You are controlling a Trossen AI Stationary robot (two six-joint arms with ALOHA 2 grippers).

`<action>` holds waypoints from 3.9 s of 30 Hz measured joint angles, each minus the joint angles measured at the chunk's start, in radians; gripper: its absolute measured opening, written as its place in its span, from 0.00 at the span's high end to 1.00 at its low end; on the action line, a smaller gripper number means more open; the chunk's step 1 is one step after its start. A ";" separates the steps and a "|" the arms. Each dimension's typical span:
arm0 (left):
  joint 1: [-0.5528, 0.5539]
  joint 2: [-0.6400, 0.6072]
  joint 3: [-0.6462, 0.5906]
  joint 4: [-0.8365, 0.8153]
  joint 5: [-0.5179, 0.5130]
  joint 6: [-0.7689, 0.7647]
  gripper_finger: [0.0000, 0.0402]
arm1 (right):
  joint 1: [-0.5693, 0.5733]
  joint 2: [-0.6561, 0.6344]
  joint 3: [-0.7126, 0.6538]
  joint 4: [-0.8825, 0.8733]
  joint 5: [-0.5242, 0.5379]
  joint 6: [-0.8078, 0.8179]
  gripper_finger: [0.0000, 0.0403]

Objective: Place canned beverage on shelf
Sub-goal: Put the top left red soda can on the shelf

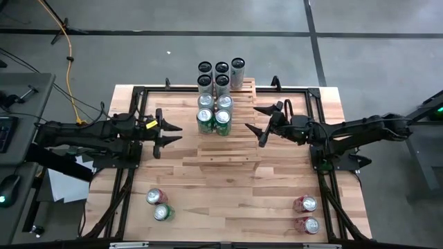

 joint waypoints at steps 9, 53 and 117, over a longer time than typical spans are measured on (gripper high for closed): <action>0.000 0.001 0.040 -0.104 0.066 -0.008 0.27 | 0.000 0.000 0.000 0.000 0.000 0.018 0.14; -0.885 0.805 0.742 -1.128 0.015 -0.891 0.18 | 0.000 0.000 0.000 -0.028 0.000 0.015 0.14; -0.901 0.873 0.556 -1.001 -0.035 -0.529 0.18 | 0.000 0.000 0.000 -0.043 0.000 0.018 0.14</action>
